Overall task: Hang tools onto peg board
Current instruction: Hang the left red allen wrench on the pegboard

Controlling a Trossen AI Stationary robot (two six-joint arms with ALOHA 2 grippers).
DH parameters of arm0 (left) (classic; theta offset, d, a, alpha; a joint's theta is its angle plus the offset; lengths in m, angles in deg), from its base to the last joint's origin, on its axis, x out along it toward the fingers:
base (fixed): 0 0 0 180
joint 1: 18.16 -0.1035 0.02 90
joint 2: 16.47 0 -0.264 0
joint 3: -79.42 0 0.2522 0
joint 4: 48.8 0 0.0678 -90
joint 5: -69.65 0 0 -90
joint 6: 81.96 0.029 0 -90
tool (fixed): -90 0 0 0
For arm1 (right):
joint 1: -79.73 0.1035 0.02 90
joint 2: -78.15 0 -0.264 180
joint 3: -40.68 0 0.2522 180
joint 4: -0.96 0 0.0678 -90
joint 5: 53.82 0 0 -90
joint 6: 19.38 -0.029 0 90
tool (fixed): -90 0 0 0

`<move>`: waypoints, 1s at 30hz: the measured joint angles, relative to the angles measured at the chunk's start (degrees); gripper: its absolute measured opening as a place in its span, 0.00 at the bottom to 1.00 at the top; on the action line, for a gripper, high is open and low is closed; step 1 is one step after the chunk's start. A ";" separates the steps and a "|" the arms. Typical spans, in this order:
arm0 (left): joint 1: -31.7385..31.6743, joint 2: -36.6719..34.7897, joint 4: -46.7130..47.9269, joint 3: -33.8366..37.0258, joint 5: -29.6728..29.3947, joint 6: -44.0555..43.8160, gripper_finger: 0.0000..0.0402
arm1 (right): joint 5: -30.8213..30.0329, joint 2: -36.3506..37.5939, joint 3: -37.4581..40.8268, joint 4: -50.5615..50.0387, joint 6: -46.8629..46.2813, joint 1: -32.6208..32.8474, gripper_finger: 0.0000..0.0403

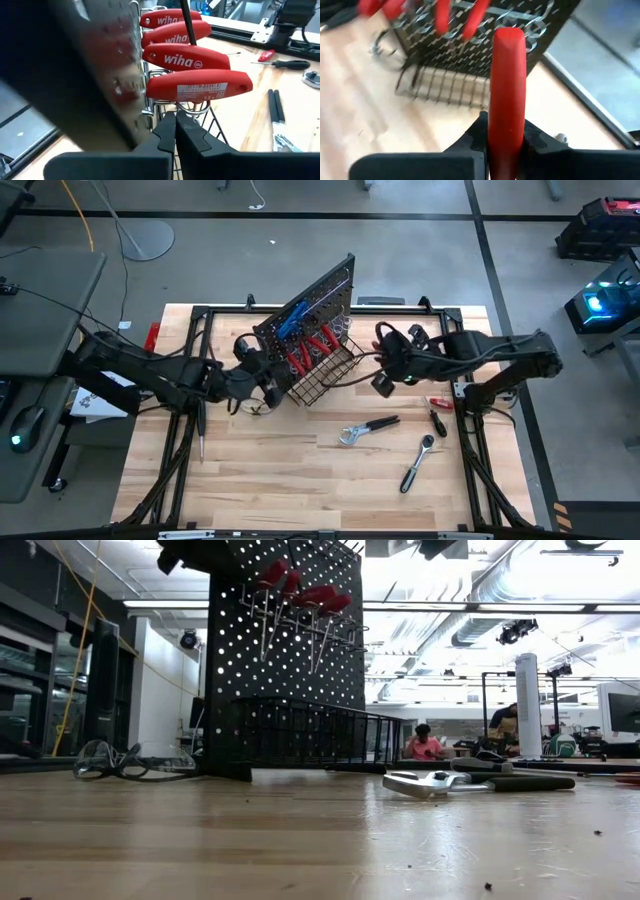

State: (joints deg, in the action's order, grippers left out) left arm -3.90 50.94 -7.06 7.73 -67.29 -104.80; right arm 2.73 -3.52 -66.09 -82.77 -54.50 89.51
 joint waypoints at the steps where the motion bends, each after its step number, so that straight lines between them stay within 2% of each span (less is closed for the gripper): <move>1: 0.00 -0.70 0.21 0.00 0.57 0.06 0.00 | 1.85 0.36 0.00 -0.31 0.61 -0.02 0.09; 3: 0.62 -2.42 0.69 0.00 3.37 -0.06 0.00 | 6.09 1.09 0.00 -0.76 1.55 -0.02 0.09; 7: 3.82 -7.36 2.80 0.00 13.31 -3.24 0.00 | 17.26 1.52 0.00 -0.90 4.52 -0.22 0.09; 11: 8.11 -12.08 4.85 0.00 18.29 -5.41 0.00 | 26.35 0.77 0.01 -0.29 7.32 -0.39 0.09; 15: 10.77 -15.04 4.46 -0.04 23.23 -0.63 0.00 | 32.60 -1.21 0.02 2.64 10.20 -0.39 0.09; 18: 11.09 -14.40 2.97 -0.04 24.85 5.86 0.00 | 36.80 -3.45 0.02 5.60 12.52 -0.17 0.09; 21: 9.50 -11.51 -0.51 -0.04 25.14 9.31 0.02 | 38.11 -5.95 0.02 8.00 13.38 0.45 0.09; 23: 8.21 -8.95 -2.55 -0.05 27.55 10.33 0.06 | 38.01 -7.07 0.04 10.07 13.09 0.72 0.09; 30: 5.88 2.21 -16.53 -1.23 33.25 9.75 0.29 | 33.17 -8.43 0.04 16.86 16.26 2.87 0.09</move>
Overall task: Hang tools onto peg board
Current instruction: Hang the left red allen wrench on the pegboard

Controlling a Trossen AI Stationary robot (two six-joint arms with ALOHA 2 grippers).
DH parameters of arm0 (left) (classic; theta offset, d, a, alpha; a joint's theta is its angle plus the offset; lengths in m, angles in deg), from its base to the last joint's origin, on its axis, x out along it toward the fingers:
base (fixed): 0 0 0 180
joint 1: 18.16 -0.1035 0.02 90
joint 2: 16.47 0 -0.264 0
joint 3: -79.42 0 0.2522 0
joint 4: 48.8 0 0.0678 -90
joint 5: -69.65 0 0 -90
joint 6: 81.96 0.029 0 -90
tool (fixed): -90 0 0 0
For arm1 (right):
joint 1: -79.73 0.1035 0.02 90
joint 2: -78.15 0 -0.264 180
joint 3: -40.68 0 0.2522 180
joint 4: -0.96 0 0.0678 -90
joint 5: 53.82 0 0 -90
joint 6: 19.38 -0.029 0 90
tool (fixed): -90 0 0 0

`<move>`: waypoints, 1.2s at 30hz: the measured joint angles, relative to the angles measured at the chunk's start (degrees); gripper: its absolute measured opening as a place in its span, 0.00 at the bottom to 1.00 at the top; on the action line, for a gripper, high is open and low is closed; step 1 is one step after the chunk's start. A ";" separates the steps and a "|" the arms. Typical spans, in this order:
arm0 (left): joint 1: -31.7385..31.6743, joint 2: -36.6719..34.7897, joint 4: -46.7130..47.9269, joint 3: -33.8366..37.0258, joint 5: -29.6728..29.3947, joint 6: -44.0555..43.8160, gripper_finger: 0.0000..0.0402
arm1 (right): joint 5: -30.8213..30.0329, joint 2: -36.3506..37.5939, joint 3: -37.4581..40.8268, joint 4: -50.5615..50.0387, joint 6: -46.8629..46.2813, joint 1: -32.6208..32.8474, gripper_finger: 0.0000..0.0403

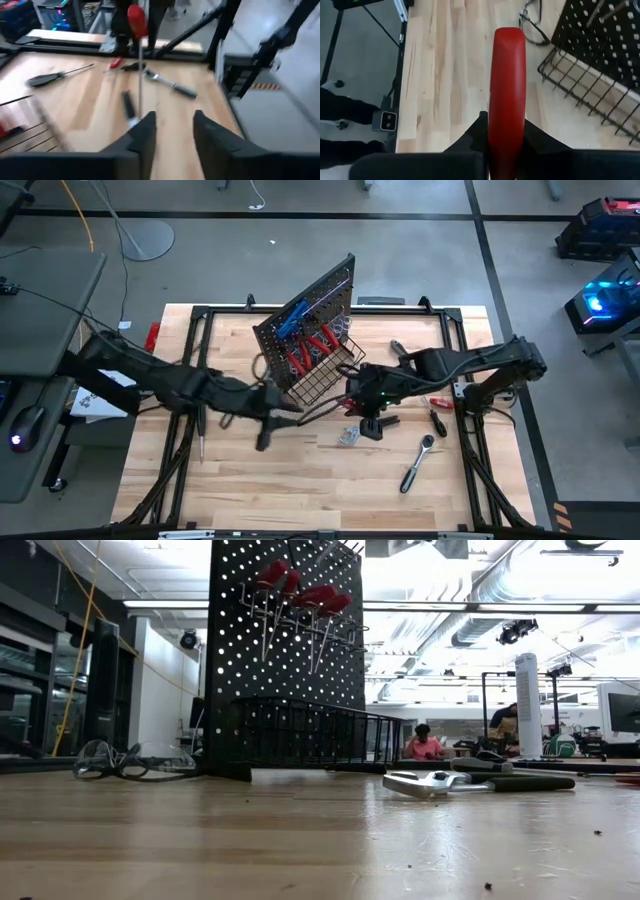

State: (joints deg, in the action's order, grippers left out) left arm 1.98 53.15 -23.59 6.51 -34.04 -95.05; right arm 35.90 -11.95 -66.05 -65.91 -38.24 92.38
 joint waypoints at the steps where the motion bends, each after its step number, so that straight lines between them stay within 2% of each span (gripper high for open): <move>1: -0.04 1.93 -1.72 -0.96 0.25 -1.11 0.33 | -0.35 0.00 -0.02 0.41 0.82 0.27 0.09; 5: -0.42 9.94 -2.61 -6.76 0.16 -5.46 0.46 | -0.69 0.00 0.00 0.75 3.03 1.57 0.09; 8: -0.64 15.58 -2.50 -11.80 0.12 -9.05 0.50 | -0.72 0.00 -0.02 0.74 6.03 3.08 0.09; 14: -0.63 23.64 -2.02 -20.28 -1.91 -9.81 0.51 | -1.87 -0.59 0.00 0.44 9.26 4.73 0.09; 19: -0.63 27.47 -0.85 -23.62 -5.47 -9.30 0.48 | -2.84 -0.81 -0.02 -0.15 10.35 5.17 0.09; 22: -0.63 28.35 2.49 -24.70 -7.07 -9.28 0.42 | -2.86 -0.88 0.02 -0.83 10.35 5.13 0.09; 24: -0.65 28.37 3.84 -24.70 -8.54 -9.30 0.35 | -2.94 -0.87 0.02 -0.84 10.35 5.13 0.09; 29: -1.29 28.10 4.61 -24.71 -10.78 -8.71 0.06 | -3.40 -0.85 0.02 -0.45 10.37 5.09 0.09; 36: -2.65 28.17 6.22 -24.81 -9.83 -8.85 0.01 | -4.38 -0.83 0.02 -0.83 9.17 4.99 0.09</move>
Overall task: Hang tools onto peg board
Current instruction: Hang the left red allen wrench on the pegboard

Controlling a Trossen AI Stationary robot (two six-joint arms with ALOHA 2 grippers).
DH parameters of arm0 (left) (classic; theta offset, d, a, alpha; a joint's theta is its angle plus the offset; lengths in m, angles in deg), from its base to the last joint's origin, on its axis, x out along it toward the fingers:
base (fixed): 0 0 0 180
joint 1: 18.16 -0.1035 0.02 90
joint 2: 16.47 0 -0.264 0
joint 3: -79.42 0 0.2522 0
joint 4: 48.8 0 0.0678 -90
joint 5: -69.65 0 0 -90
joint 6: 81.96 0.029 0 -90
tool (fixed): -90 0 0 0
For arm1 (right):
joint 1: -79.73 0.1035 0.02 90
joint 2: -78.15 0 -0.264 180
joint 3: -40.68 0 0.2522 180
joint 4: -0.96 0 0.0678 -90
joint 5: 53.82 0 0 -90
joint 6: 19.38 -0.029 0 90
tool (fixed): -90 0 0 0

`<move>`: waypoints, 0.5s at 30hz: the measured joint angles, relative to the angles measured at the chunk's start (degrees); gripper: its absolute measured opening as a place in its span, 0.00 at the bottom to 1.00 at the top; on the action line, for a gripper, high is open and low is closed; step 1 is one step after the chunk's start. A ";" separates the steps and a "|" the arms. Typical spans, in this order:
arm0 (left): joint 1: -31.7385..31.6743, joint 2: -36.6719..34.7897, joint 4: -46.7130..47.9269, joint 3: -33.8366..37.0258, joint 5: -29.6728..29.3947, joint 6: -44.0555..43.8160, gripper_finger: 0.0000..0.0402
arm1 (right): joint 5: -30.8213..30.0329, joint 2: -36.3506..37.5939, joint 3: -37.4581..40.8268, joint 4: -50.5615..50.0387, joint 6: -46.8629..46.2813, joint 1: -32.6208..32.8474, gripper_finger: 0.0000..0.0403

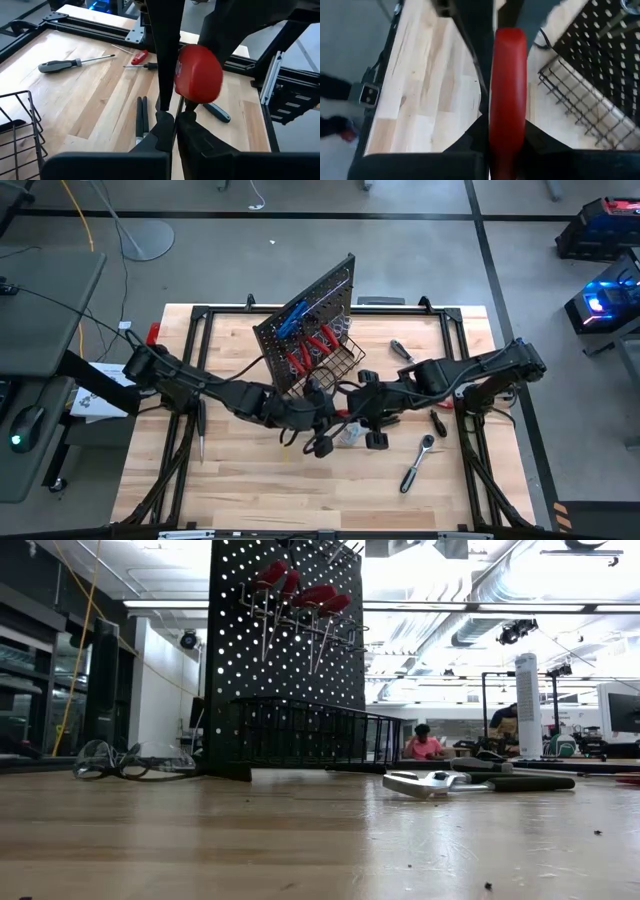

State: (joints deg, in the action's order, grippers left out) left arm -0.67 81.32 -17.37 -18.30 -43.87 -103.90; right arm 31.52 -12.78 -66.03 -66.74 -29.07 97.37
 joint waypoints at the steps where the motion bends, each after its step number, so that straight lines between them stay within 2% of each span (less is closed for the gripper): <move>1: -0.11 -0.01 0.08 0.00 0.54 -0.01 0.01 | -0.76 0.00 0.00 -0.24 -1.93 0.04 0.10; 3: -0.30 -0.09 0.76 -0.02 1.42 -0.57 0.00 | -1.07 0.00 0.00 -1.34 -5.42 -0.08 0.19; 9: -0.37 -1.04 5.09 0.13 1.60 -2.03 0.00 | -0.45 0.42 -0.04 -3.17 -8.10 0.96 0.57; 12: -0.29 -2.81 6.09 0.13 1.59 -1.86 0.00 | -0.21 1.21 -0.09 -5.98 -10.75 1.65 0.66; 15: 0.95 -5.86 6.93 0.13 -0.51 -1.50 0.00 | -0.61 2.48 -0.09 -10.96 -14.28 2.94 0.68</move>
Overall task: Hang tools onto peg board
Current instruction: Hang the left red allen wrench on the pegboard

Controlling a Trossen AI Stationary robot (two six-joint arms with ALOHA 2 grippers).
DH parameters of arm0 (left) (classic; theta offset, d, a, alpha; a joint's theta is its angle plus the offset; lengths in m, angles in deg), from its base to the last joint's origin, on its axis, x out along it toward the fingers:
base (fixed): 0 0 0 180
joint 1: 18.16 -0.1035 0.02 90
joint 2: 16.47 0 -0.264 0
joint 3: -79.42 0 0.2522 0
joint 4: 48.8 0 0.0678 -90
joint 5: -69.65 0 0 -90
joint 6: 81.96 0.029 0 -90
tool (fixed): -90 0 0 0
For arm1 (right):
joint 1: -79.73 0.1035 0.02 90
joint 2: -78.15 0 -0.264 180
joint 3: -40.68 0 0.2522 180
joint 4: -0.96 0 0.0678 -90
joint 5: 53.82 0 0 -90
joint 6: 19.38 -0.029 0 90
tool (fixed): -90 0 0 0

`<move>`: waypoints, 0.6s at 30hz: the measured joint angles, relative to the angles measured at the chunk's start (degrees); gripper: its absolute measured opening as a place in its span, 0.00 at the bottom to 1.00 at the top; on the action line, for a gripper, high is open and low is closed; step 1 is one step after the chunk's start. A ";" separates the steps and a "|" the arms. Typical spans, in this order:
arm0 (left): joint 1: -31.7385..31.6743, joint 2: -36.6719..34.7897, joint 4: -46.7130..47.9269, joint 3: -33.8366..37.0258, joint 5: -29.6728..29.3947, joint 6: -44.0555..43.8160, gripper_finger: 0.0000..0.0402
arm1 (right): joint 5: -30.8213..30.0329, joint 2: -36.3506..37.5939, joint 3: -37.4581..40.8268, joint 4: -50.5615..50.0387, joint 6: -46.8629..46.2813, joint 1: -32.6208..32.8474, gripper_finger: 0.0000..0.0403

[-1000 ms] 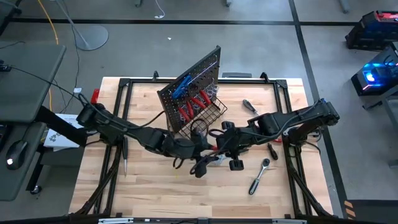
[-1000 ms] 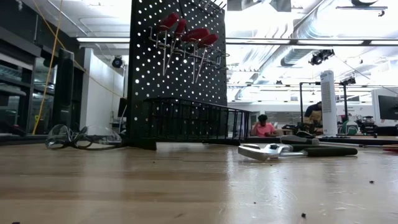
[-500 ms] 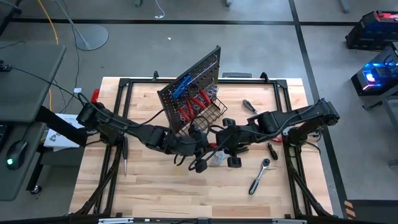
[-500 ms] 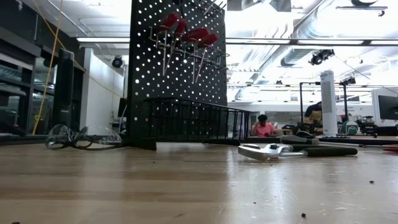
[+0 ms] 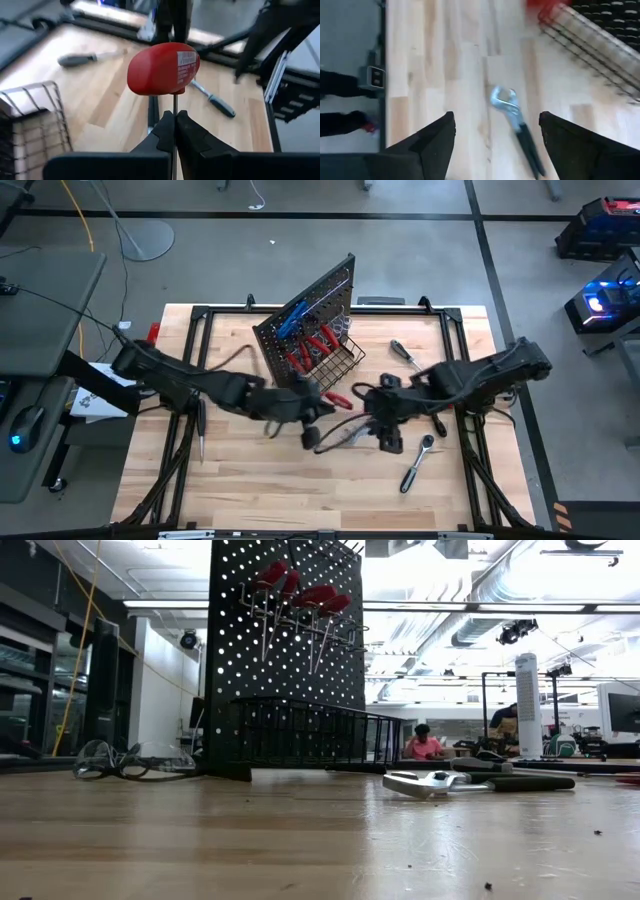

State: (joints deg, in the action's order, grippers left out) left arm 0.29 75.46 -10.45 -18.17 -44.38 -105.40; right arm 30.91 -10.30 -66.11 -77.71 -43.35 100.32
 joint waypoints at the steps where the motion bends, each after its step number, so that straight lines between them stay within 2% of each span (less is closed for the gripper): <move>1: 0.75 -1.36 0.24 0.09 -1.24 0.73 0.00 | -1.69 0.69 0.00 -1.21 -0.84 0.96 0.69; 5: 4.35 -7.46 -1.94 3.03 -9.97 1.99 0.00 | -12.46 4.30 0.10 -1.98 -4.49 5.89 0.68; 7: 5.74 -10.11 -7.02 6.21 -14.97 0.78 0.00 | -19.55 6.09 1.09 1.23 -7.57 7.42 0.67; 9: 6.55 -11.80 -16.57 10.36 -18.23 -0.30 0.00 | -25.95 7.83 3.42 8.49 -10.48 7.91 0.66; 11: 6.66 -12.07 -30.36 14.41 -18.61 0.68 0.00 | -30.35 9.28 6.70 19.40 -11.41 7.93 0.65; 14: 6.02 -10.67 -47.67 17.60 -16.81 5.62 0.00 | -30.93 10.41 11.54 38.91 -8.16 6.73 0.65; 18: 4.41 -9.48 -51.42 16.68 -14.93 7.10 0.00 | -30.70 10.44 13.96 52.95 -3.52 4.80 0.65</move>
State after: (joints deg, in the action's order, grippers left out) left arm 4.70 65.98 -61.86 -1.49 -59.31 -98.31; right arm 0.21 0.14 -52.16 -24.75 -46.87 105.12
